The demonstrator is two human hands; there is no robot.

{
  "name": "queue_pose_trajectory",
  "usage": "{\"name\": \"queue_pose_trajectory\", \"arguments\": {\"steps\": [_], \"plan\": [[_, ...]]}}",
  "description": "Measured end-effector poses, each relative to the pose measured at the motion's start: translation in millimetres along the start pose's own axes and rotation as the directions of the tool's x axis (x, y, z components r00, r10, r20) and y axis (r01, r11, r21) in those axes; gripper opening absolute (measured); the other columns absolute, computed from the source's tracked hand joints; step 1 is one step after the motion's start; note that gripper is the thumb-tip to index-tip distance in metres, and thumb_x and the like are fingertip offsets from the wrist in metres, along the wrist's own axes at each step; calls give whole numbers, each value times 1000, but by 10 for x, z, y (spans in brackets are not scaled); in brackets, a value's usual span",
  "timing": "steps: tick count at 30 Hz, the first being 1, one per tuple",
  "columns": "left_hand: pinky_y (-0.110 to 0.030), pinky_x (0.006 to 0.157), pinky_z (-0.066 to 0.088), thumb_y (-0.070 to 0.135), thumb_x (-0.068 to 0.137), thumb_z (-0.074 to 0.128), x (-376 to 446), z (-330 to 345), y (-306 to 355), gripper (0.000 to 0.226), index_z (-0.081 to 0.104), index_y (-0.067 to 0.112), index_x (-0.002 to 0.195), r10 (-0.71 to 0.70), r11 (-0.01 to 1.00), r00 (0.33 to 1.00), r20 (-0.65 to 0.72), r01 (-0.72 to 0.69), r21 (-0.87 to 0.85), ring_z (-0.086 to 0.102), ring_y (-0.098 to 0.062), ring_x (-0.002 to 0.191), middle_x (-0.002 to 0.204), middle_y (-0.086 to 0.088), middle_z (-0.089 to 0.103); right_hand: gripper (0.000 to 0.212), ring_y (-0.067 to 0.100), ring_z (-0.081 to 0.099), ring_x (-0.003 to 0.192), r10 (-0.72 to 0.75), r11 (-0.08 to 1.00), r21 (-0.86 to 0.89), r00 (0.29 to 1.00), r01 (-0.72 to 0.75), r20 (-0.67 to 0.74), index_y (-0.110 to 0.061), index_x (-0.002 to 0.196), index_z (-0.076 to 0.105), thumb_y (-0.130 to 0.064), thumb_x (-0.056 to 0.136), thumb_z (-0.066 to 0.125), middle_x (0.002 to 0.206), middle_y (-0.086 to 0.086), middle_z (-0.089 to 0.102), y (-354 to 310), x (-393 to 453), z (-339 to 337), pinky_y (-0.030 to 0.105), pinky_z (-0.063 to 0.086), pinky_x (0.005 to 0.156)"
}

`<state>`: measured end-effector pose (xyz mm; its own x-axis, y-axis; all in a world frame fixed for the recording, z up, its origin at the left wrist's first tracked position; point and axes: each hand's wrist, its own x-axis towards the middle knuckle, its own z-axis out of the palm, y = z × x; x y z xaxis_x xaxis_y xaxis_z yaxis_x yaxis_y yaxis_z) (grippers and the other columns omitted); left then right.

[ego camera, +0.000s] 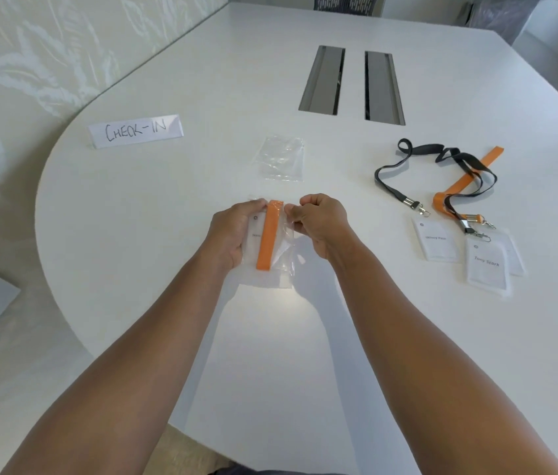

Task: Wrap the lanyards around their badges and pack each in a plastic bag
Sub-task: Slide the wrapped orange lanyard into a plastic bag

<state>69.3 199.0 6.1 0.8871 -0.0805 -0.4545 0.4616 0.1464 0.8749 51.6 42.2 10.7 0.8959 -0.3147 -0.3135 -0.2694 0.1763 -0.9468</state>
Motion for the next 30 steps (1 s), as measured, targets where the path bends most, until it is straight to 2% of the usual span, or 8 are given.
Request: {"name": "queue_pose_trajectory", "arguments": {"steps": [3,6,8,11,17,20,22,30], "plan": [[-54,96,55,28,76,80,31,-252,143,41,75,7,110,1,1000,999,-52,0,7,71,-36,104,111,-16,75,27,21,63,69,8,1000,10,999,-9,32,-11,85,55,5,78,76,79,8,62,-8,10,283,36,62,79],[-50,94,56,29,79,81,63,-534,249,39,75,7,110,-3,1000,997,-77,4,21,72,-33,100,109,-14,76,32,21,67,68,16,998,64,996,-22,92,-8,91,56,3,74,81,74,10,68,3,-1,523,34,63,75],[-43,86,60,31,84,80,93,-727,301,28,77,10,103,1,999,997,-78,2,45,74,-27,93,103,-9,77,36,20,68,64,12,998,66,990,-22,144,-8,94,54,-1,75,83,69,11,70,19,-17,651,32,63,70],[-30,70,58,34,92,72,147,-992,385,23,78,12,97,19,995,995,-97,-10,95,73,-17,76,94,-4,77,34,24,69,67,25,1000,0,984,-25,176,-8,92,54,-2,76,83,81,16,69,46,-32,828,32,63,70],[-34,77,57,32,93,71,226,-1326,446,21,73,12,89,8,984,984,-176,24,177,69,-20,72,81,-4,73,29,25,72,69,35,995,-100,968,-11,247,-5,93,54,5,79,77,84,18,69,103,-20,1138,37,63,76],[-38,87,58,37,89,74,267,-1403,409,28,74,10,100,14,971,974,-224,41,238,72,-24,87,96,-6,75,26,27,73,71,45,982,-190,970,2,240,-6,92,55,3,80,77,86,17,68,145,-1,1210,41,62,81],[-34,82,59,38,85,78,294,-1429,382,33,74,11,104,41,966,966,-257,27,255,73,-23,88,100,-5,76,26,27,74,71,31,967,-252,974,27,224,-7,91,56,0,79,78,88,15,67,177,10,1229,41,62,80],[-37,91,58,48,79,77,352,-1444,331,22,75,26,83,215,887,922,-322,-46,460,70,-17,94,90,10,74,28,20,69,66,-49,888,-440,978,135,202,-10,94,59,-14,78,81,77,6,69,230,39,1213,48,60,81]]}}
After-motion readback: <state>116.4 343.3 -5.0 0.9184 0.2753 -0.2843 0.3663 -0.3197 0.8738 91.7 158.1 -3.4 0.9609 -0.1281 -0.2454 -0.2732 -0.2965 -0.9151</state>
